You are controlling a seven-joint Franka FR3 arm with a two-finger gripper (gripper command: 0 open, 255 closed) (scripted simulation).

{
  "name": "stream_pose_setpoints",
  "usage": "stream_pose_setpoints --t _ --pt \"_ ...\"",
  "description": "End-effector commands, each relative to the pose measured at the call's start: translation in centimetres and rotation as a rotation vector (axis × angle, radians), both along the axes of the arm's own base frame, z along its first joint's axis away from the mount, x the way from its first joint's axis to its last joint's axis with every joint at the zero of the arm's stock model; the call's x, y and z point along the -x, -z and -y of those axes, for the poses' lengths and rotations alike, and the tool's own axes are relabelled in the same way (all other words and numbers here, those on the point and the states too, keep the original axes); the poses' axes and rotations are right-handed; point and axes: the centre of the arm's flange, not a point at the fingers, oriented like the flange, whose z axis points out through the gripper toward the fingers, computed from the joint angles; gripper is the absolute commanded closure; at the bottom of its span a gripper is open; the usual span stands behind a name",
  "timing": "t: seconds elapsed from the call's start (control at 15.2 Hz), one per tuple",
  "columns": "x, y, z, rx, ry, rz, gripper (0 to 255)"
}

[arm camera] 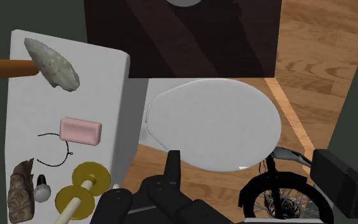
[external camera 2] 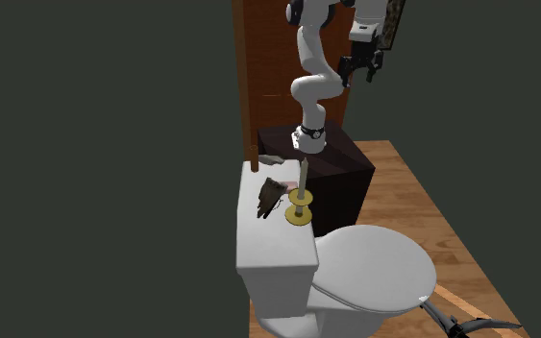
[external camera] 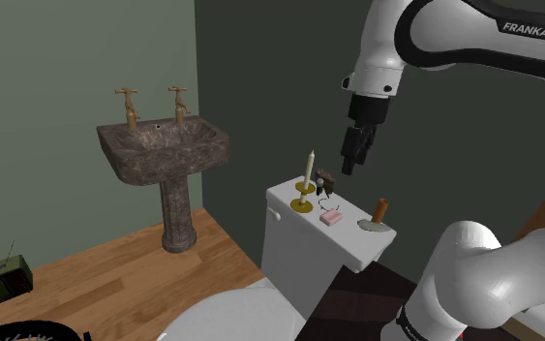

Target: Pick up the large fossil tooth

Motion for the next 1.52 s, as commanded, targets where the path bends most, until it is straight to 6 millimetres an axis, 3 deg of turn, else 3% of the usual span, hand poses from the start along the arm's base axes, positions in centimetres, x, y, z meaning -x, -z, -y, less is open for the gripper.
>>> stream_pose_setpoints --t 0.0,0.73,1.45 --pt "0.0 0.0 0.0 0.0 0.0 0.0 0" --pt "-4.7 8.8 7.9 0.159 -0.02 0.011 0" --pt "-9.6 16.3 17.1 0.318 -0.039 0.021 0"
